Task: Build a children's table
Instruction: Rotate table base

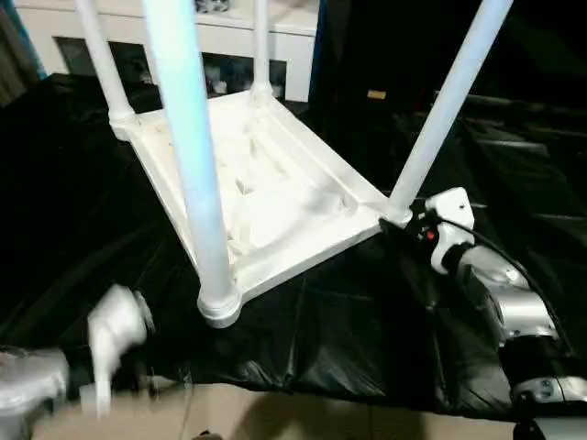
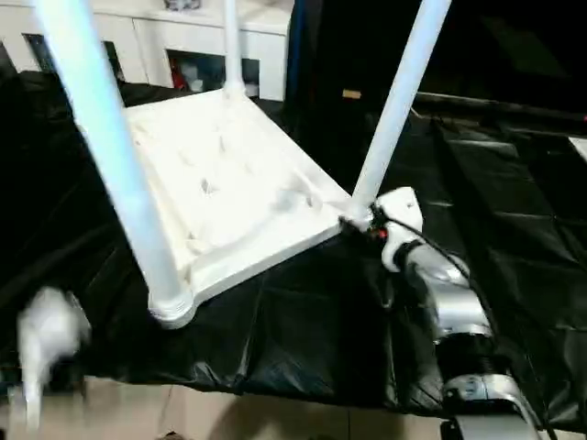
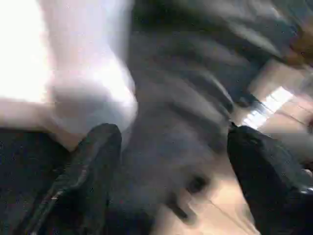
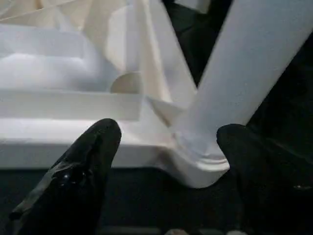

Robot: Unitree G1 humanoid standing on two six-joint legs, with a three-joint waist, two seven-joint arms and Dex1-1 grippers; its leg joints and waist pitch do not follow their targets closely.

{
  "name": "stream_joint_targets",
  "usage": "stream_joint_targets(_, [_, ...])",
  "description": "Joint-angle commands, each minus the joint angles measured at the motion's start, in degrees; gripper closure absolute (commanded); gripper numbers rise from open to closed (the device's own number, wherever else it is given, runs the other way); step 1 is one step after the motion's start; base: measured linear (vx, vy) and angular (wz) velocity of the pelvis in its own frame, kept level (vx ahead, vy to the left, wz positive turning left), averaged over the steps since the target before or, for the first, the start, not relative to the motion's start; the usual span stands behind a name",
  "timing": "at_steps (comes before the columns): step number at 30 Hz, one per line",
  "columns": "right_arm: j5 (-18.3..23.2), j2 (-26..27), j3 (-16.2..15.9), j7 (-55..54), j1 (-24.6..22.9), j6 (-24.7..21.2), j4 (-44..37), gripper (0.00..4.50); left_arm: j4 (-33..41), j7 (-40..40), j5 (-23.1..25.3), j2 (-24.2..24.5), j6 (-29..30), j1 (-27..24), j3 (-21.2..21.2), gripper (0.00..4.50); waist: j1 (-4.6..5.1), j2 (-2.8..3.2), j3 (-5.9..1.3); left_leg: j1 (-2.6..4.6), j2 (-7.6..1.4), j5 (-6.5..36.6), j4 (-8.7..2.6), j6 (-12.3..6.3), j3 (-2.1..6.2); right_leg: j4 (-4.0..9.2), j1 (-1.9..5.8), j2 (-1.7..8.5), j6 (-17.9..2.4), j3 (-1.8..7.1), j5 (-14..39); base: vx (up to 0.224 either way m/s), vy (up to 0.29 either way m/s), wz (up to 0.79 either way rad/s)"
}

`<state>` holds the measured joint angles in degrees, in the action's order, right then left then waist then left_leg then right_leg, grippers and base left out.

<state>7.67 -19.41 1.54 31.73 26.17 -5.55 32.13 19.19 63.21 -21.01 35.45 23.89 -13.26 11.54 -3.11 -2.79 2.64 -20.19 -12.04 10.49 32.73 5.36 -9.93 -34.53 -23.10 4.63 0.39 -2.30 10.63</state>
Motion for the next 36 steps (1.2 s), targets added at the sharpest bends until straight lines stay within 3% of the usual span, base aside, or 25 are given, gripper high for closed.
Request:
stream_joint_targets(1, [0.6,-0.7,-0.2,1.3,-1.7,-0.1,-1.4,0.79,-0.7,-0.8,-2.2,-0.8,-0.6,1.4,1.3,0.31,0.08,0.82,-2.83,0.14,-0.45,14.0,-3.8,-0.94,-0.51,3.51,2.24,1.38,-10.2,1.68,10.0,0.0,0.0,0.0])
stream_joint_targets(2, [0.3,-0.7,-0.8,1.3,-3.9,-0.8,-3.1,0.79,-0.6,-0.6,-5.4,-1.5,0.9,4.9,2.6,0.24,0.0,0.75,-2.94,0.33,-0.39,13.3,-3.66,-0.95,-0.65,3.35,2.26,1.25,-10.8,1.81,8.2,0.0,0.0,0.0])
stream_joint_targets(7, [-2.3,0.0,-2.0,-2.6,-5.1,-0.9,-2.8,0.79,-0.6,-1.6,-6.9,-3.3,1.7,8.6,2.4,0.04,0.03,0.79,-2.99,0.1,-0.26,12.8,-3.51,-0.74,-0.62,3.12,2.49,1.33,-11.6,1.8,7.9,0.0,0.0,0.0])
stream_joint_targets(12, [-3.8,3.5,-2.6,-6.2,-3.9,-1.2,-0.5,0.79,-2.1,-2.8,-7.1,-5.7,0.6,13.6,-2.1,0.04,0.36,0.93,-2.89,0.34,-0.39,16.0,-3.6,0.53,-0.45,3.5,2.07,1.43,-10.4,1.87,13.2,0.0,0.0,0.0])
stream_joint_targets(13, [-4.5,4.2,-2.9,-7.3,-3.3,-1.2,0.3,0.79,-2.3,-2.7,-7.3,-6.4,0.9,15.0,-3.4,0.04,0.41,0.52,-2.9,0.3,-0.39,16.0,-3.57,0.55,-0.46,3.51,2.07,1.42,-10.3,1.84,13.3,0.0,0.0,0.0])
stream_joint_targets(19, [-6.5,7.2,-5.4,-9.5,1.8,-0.2,7.2,0.79,-5.3,-3.2,-4.7,-11.3,0.5,22.5,-11.1,0.04,0.13,0.29,-3.32,0.18,-0.31,11.3,-3.16,0.5,-0.58,2.61,2.45,1.52,-11.2,1.9,7.1,0.0,0.0,0.0])
stream_joint_targets(25, [-7.9,9.9,-5.6,-11.3,6.5,1.2,13.2,0.79,-7.3,-2.7,-3.4,-16.4,0.3,27.2,-18.4,0.04,0.12,-0.13,-3.43,-0.01,-0.25,10.3,-3.03,0.54,-0.63,2.53,2.73,1.73,-11.4,1.89,6.8,0.0,0.0,0.0])
stream_joint_targets(26, [-8.1,10.5,-5.8,-11.7,7.5,1.7,14.4,0.79,-9.2,-3.4,-2.0,-19.7,-0.7,29.7,-21.8,0.04,0.24,-0.13,-3.43,0.02,-0.27,10.0,-2.96,0.42,-0.67,2.51,2.7,1.67,-11.5,1.89,6.1,0.0,0.0,0.0])
stream_joint_targets(29, [-8.1,10.9,-6.0,-11.8,8.2,2.2,15.4,0.79,-10.9,-4.1,-1.0,-21.7,-1.5,31.4,-24.1,0.04,0.23,-0.18,-3.54,-0.13,-0.27,9.0,-2.83,0.08,-0.68,2.43,2.88,1.76,-11.9,1.88,4.4,0.0,0.0,0.0])
stream_joint_targets(30, [-8.0,11.2,-6.0,-11.9,8.5,2.4,15.9,0.79,-13.9,-5.5,0.7,-24.7,-3.0,33.5,-26.2,0.04,0.39,-0.38,-3.62,-0.38,-0.22,8.1,-2.75,-0.32,-0.62,2.28,3.2,1.78,-12.1,1.86,3.0,0.0,0.0,0.0])
stream_joint_targets(36, [-7.7,11.7,-5.7,-12.1,8.7,3.2,17.0,0.79,-23.4,-9.3,6.9,-31.6,-8.7,38.7,-30.4,0.04,0.71,-0.37,-3.65,-0.42,-0.24,8.6,-2.48,-1.51,-0.62,2.73,3.24,1.89,-12.2,1.83,4.1,0.0,0.0,0.0])
